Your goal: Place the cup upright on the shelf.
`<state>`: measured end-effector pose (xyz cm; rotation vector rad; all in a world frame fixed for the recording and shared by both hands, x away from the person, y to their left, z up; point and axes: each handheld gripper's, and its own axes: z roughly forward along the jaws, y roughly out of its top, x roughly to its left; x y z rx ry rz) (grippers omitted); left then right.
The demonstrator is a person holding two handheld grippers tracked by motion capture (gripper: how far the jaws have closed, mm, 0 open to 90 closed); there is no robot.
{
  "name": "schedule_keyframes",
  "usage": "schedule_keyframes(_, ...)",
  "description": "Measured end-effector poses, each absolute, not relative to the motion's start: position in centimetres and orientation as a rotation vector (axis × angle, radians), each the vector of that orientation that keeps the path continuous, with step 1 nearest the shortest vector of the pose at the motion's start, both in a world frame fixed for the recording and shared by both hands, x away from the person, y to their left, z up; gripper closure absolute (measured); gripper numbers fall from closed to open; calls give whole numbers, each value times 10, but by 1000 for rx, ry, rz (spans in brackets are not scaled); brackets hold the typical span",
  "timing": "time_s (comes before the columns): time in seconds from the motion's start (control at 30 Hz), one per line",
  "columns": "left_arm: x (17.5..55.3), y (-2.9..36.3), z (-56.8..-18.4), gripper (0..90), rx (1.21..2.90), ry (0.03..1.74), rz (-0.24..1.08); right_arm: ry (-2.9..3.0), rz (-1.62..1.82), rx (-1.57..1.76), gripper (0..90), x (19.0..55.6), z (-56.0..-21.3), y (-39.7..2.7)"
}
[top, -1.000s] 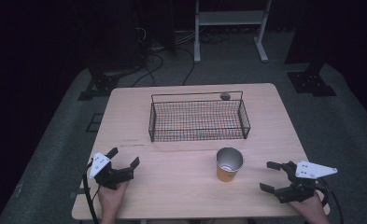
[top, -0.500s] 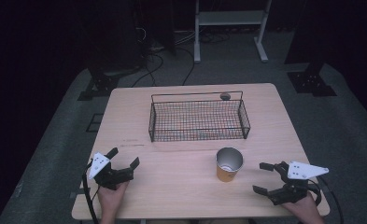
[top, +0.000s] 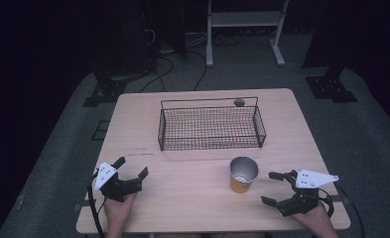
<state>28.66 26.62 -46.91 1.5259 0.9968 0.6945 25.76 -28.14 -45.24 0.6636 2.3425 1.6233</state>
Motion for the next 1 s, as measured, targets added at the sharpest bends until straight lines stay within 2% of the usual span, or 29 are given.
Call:
schedule_keyframes(0.47, 286, 265, -469, 0, 1525, 993, 701, 2358, 1572, 693, 0, 272, -447, -259)
schedule_keyframes(1.0, 286, 265, -469, 0, 1526, 990, 701, 2390, 1557, 671, 0, 292, -439, -231)
